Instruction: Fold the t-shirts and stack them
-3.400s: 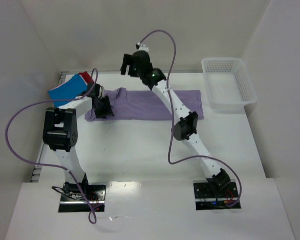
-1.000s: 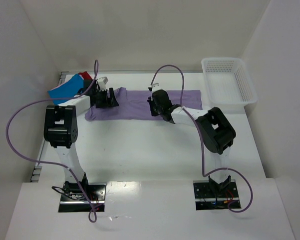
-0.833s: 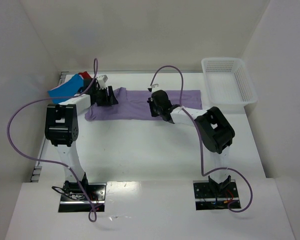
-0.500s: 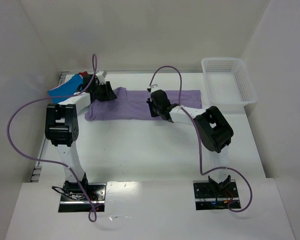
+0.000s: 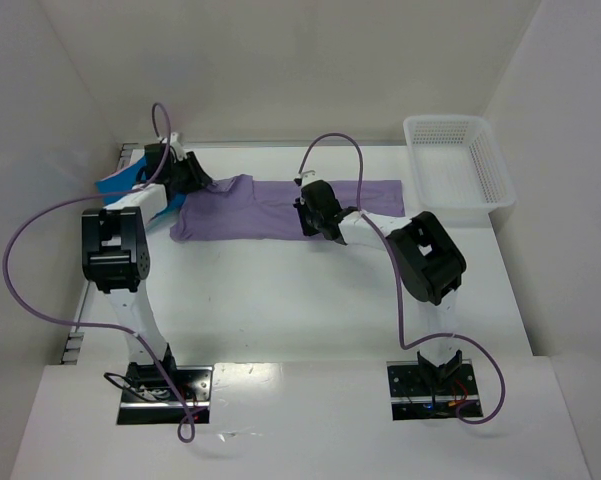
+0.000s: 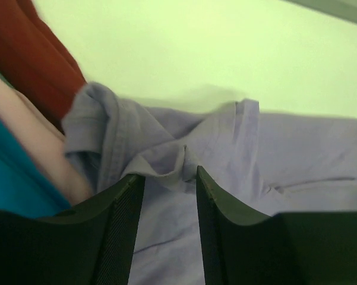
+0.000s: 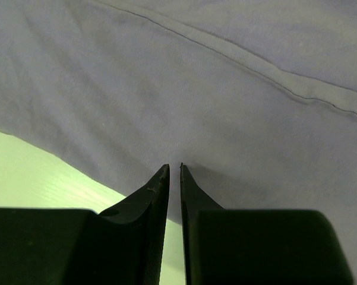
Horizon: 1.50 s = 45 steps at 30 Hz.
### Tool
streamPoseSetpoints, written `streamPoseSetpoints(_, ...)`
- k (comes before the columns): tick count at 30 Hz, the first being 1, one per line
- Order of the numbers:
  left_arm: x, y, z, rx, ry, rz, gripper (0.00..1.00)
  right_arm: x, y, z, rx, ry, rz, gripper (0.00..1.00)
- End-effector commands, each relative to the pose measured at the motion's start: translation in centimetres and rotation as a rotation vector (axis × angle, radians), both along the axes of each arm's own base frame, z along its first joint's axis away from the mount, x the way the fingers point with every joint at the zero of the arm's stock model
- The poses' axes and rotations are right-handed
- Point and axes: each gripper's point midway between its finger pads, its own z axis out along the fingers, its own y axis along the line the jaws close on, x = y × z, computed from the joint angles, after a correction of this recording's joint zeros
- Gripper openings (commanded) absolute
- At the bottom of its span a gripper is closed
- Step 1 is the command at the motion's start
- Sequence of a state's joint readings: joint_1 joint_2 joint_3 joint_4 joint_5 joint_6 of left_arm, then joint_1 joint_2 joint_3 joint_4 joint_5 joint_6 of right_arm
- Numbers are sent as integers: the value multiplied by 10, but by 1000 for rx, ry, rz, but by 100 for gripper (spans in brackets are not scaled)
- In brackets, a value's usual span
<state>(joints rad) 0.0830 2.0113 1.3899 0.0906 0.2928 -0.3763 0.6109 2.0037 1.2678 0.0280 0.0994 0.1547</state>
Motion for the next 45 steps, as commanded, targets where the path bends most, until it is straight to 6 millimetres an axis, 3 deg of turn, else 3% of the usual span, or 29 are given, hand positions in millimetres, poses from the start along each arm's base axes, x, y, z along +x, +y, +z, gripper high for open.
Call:
streamPoseSetpoints(1, 29, 6, 35, -9, -135, 32, 48, 10, 9, 13, 3, -42, 8, 18)
streamPoseSetpoints(10, 49, -1, 39, -54, -175, 7, 51, 7, 7, 7, -7, -16, 3, 19)
streamPoseSetpoints(12, 54, 2, 50, -47, -200, 17, 51, 7, 7, 7, -7, -16, 3, 19)
streamPoseSetpoints(13, 56, 5, 44, -38, -190, 36, 51, 8, 6, 8, -12, -19, -4, 19)
streamPoseSetpoints(17, 59, 25, 60, -11, -217, 125, 51, 8, 4, 11, -11, -20, -18, 19)
streamPoseSetpoints(20, 48, 53, 61, -1, -211, 296, 53, 9, 3, 11, -16, -24, -25, 21)
streamPoseSetpoints(22, 39, 72, 80, -4, -255, 365, 59, 11, 2, 20, -4, -39, -44, 21)
streamPoseSetpoints(25, 33, 77, 105, -2, -311, 361, 72, 18, -6, 36, 38, -53, -88, 21)
streamPoseSetpoints(26, 30, 82, 109, 14, -306, 348, 78, 20, -8, 41, 62, -52, -100, 28)
streamPoseSetpoints(27, 28, 73, 121, 6, -320, 293, 88, 22, -12, 48, 72, -51, -116, 30)
streamPoseSetpoints(28, 28, 68, 134, 14, -341, 256, 92, 28, -20, 65, 95, -72, -141, 33)
streamPoseSetpoints(29, 22, 63, 131, 20, -314, 219, 94, 30, -23, 74, 110, -84, -144, 36)
streamPoseSetpoints(31, 13, 49, 155, 31, -350, 125, 100, 33, -34, 104, 139, -128, -163, 48)
streamPoseSetpoints(33, -3, 41, 165, 56, -361, 67, 100, 42, -53, 124, 147, -164, -193, 55)
streamPoseSetpoints(36, -30, 0, 177, 67, -379, -120, 100, 50, -80, 152, 143, -198, -197, 71)
streamPoseSetpoints(38, -47, -28, 171, 116, -358, -241, 100, 54, -95, 158, 129, -220, -211, 73)
streamPoseSetpoints(40, -59, -43, 180, 167, -377, -302, 100, 61, -117, 148, 85, -216, -245, 73)
streamPoseSetpoints(42, -72, -60, 174, 149, -356, -327, 100, 67, -133, 132, 51, -169, -281, 73)
streamPoseSetpoints(44, -79, -69, 167, 95, -326, -317, 100, 70, -142, 117, 10, -124, -311, 69)
streamPoseSetpoints(45, -84, -74, 152, 65, -287, -315, 100, 70, -145, 102, -28, -71, -322, 69)
